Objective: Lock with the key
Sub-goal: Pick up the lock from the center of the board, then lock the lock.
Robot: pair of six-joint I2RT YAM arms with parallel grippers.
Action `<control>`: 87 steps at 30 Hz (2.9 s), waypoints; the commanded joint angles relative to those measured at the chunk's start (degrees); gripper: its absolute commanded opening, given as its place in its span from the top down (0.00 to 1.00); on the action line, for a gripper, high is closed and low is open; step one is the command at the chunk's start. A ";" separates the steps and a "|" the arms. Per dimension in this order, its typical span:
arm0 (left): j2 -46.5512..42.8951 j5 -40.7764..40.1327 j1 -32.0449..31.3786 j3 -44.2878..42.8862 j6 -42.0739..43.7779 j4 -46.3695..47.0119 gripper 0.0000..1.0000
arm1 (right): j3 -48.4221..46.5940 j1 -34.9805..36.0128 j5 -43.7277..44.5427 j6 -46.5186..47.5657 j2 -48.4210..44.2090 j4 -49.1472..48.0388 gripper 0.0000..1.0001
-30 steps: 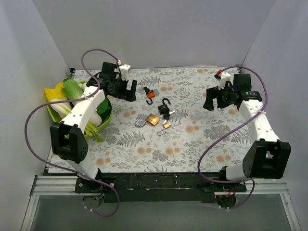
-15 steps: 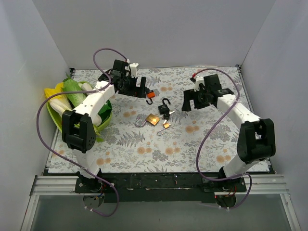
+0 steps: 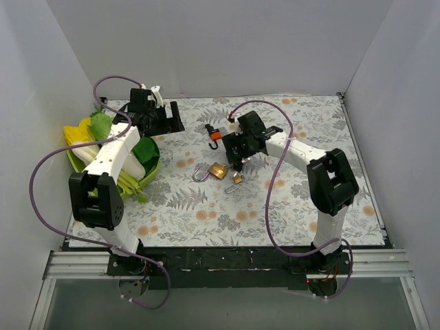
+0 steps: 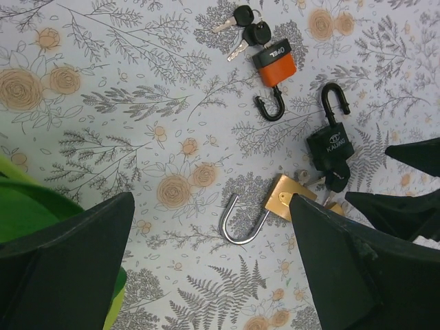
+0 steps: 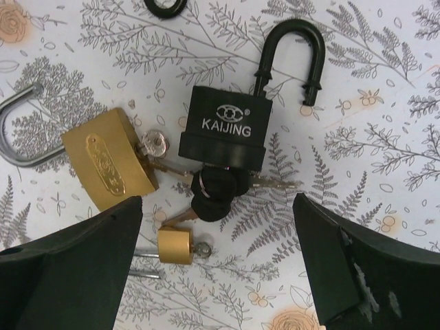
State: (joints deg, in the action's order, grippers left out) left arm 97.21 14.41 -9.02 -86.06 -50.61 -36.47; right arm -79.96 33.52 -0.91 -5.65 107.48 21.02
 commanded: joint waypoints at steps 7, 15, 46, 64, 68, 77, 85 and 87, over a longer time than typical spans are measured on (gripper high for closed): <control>-13.97 -1.67 -0.48 10.91 -7.75 14.14 0.02 | -7.22 2.43 9.96 -1.64 6.33 -3.97 0.03; -14.68 -4.04 -0.48 11.70 -7.75 14.06 0.02 | -9.33 2.78 10.40 -1.91 10.55 -3.52 0.04; -17.83 34.25 -0.56 16.97 20.44 16.43 0.02 | -10.30 -5.73 -26.83 22.78 -5.96 10.52 0.99; -29.45 35.33 -21.65 32.01 70.92 19.67 0.05 | -2.48 -4.26 -53.59 37.73 -21.61 27.32 0.99; -28.57 34.63 -23.50 31.75 69.69 19.77 0.07 | -0.46 -2.85 -54.38 38.17 -23.72 26.89 0.99; -26.46 31.82 -27.02 31.31 67.40 20.12 0.21 | 1.30 0.05 -53.32 37.91 -26.80 25.48 0.99; -26.37 30.23 -29.83 31.39 65.82 20.03 0.38 | 2.97 2.25 -53.59 35.89 -28.38 23.55 0.99; -26.63 30.06 -30.27 31.31 65.20 19.95 0.45 | 3.06 2.60 -53.67 35.53 -28.47 23.20 0.99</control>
State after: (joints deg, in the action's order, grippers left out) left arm 71.53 45.25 -38.00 -54.13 15.59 -17.34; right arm -76.36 35.09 -50.78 31.22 82.06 47.90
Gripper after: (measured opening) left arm 0.594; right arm 0.653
